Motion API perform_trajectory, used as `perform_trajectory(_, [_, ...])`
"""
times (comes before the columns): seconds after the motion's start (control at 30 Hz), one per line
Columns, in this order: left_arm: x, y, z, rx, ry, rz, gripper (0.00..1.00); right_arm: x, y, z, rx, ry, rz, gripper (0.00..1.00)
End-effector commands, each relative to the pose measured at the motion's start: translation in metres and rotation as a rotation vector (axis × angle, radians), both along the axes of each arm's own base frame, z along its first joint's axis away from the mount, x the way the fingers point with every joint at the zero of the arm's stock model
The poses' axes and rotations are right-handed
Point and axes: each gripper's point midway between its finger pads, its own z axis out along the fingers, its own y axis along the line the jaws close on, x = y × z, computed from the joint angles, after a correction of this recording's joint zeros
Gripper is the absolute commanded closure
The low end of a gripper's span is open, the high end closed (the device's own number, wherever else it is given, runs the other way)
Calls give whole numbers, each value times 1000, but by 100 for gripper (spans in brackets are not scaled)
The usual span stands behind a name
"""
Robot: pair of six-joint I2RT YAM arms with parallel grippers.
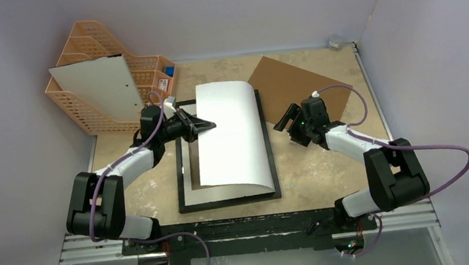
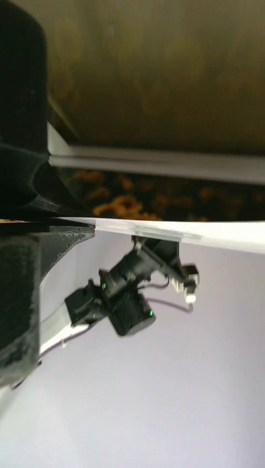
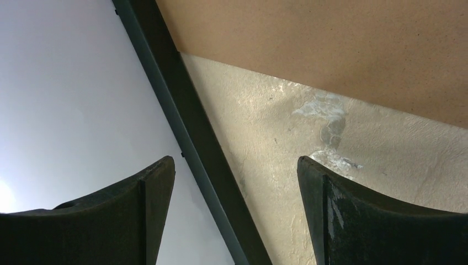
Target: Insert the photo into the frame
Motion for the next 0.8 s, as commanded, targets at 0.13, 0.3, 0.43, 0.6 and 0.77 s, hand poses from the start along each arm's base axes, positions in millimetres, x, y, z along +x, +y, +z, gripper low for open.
perform_trajectory(0.13, [-3,36,-41,291,-59,-13,100,-2,-6,-12,-30,15,7,17])
perform_trajectory(0.3, [-1,42,-61,402,-43,-77,100,-1,-4,-17,-31,28,15,17])
perform_trajectory(0.43, [5,59,-72,555,-22,-93,100,-1,-4,-19,-33,32,17,17])
perform_trajectory(0.6, [4,63,-85,590,40,-106,100,-1,-5,-24,-39,43,20,17])
perform_trajectory(0.77, [-3,74,-100,655,103,-86,100,1,-4,-25,-39,46,18,18])
